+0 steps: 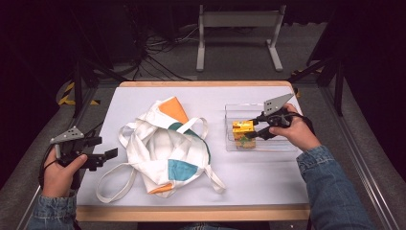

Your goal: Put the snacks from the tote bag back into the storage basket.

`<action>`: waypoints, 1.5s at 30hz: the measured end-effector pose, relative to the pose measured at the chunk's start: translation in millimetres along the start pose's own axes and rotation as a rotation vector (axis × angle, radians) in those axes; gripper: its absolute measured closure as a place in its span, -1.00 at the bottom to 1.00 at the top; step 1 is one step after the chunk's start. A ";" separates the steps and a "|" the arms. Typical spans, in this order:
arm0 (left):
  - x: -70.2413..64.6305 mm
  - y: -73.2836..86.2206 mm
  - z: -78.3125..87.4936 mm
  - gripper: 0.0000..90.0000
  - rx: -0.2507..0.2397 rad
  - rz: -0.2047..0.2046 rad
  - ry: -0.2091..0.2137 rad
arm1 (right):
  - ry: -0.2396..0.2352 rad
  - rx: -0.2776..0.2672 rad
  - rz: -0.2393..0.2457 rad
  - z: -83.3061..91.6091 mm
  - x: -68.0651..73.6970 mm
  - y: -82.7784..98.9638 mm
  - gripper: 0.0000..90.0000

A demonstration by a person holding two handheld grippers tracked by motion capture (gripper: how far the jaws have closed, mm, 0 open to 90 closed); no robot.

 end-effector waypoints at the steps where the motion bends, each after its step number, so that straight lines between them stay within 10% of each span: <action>1: 0.1 0.0 0.2 -0.80 -0.001 0.000 -0.001 | -0.004 0.006 -0.001 0.7 0.2 0.1 0.11; 23: -0.6 -0.6 -0.6 -0.80 0.000 -0.008 -0.003 | 0.030 0.085 -0.011 15.3 -1.1 14.5 0.03; 32: -0.9 -1.0 -1.1 -0.80 0.001 -0.009 -0.001 | 0.099 0.000 -0.071 30.3 1.5 -2.3 -0.51; 45: -2.3 -1.8 -3.0 -0.81 0.003 -0.010 0.008 | 0.188 -0.135 -0.138 58.5 14.6 -28.1 -0.60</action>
Point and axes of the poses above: each handheld gripper's, and its own axes: z roughly backward along the jaws, y roughly out of its underside, x roughly to its left, the point moved 9 cm from there along -z, roughly forward along the jaws, and after that the axes turned 1 degree about x, right-handed, at the moved point
